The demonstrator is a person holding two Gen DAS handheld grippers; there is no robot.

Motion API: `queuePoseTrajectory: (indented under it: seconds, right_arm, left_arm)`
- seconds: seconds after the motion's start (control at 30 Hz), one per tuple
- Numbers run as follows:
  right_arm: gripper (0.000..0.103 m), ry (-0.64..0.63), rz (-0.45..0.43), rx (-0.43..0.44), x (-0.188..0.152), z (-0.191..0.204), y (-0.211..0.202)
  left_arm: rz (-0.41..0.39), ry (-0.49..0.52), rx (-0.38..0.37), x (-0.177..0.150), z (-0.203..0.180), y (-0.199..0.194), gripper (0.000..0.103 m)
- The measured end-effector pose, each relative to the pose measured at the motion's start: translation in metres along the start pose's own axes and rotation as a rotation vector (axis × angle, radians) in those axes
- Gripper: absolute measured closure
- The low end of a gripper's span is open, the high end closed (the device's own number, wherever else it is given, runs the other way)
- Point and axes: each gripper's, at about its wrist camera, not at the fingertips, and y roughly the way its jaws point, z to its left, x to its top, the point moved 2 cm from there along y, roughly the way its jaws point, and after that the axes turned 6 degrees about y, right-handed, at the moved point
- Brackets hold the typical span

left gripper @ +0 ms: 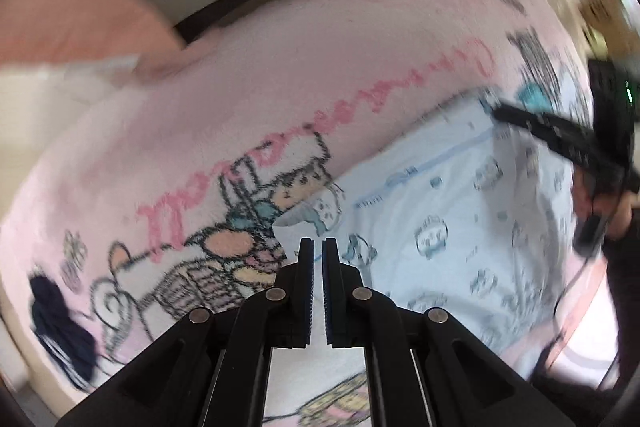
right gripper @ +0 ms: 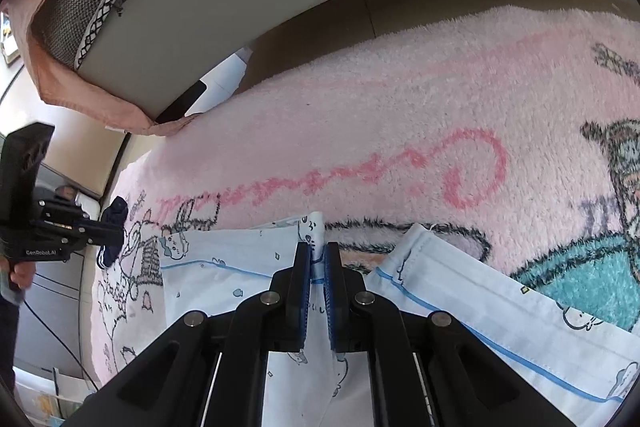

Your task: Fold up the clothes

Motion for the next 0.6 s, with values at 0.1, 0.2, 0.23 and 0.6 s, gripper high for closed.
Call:
queuePoseTrajectory:
  seconds: [0.1,0.2,0.23,0.6]
  right_arm:
    - [0.096,0.000,-0.004,-0.020,0.001,-0.001,0.000]
    - [0.066,0.030,-0.032,-0.027,0.004,-0.005,-0.006]
    - [0.057,0.042,-0.042,-0.027,0.005,-0.007,-0.008]
    - [0.043,0.133,-0.035,0.106,0.011,-0.012,-0.014]
  left_arm:
    - [-0.038,-0.093,-0.048,-0.008,0.011,0.006,0.100]
    - [-0.060,-0.164,-0.070,-0.014,0.027,0.012,0.100]
    - [-0.072,-0.198,-0.094,-0.018,0.033,0.013,0.100]
    - [-0.225,-0.518,-0.455,-0.056,0.059,0.031,0.099]
